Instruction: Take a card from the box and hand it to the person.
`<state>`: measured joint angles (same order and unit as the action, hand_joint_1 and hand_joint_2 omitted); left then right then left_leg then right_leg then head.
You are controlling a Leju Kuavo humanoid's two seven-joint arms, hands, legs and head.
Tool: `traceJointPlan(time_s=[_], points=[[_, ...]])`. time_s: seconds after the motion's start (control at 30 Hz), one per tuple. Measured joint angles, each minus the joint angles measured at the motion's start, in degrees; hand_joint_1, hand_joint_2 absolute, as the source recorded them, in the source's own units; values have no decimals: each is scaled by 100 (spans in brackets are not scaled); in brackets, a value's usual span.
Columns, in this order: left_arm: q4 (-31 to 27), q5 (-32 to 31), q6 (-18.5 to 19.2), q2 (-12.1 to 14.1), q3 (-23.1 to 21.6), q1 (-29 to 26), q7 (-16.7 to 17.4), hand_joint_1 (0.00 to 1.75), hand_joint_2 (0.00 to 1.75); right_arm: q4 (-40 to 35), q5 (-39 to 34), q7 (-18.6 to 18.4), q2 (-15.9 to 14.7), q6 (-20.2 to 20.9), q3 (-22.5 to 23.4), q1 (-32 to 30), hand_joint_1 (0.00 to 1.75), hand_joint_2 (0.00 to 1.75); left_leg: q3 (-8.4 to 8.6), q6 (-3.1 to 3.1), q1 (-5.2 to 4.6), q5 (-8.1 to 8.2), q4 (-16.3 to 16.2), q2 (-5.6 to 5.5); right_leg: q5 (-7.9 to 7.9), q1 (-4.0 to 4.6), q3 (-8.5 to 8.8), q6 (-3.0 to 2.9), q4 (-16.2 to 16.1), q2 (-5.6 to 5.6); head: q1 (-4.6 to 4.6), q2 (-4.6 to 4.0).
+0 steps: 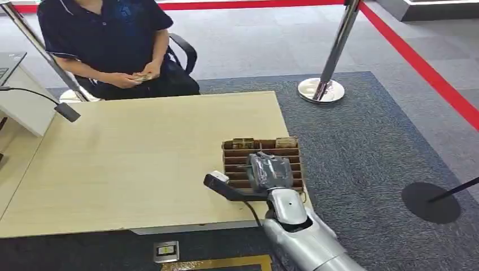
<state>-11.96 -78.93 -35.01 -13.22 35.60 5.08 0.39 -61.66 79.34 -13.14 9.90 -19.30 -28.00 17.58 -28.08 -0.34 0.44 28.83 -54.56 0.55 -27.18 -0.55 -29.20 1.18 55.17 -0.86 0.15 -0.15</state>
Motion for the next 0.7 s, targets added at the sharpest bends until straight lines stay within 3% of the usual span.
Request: traceJointPlan(time_s=[0.7], points=[[0, 39, 0, 2, -9, 3, -11, 0, 0, -971, -437, 439, -114, -50, -9, -155, 162, 175, -2, 0, 0, 0, 0, 0, 0, 0, 0, 0, 0, 0, 0, 0]])
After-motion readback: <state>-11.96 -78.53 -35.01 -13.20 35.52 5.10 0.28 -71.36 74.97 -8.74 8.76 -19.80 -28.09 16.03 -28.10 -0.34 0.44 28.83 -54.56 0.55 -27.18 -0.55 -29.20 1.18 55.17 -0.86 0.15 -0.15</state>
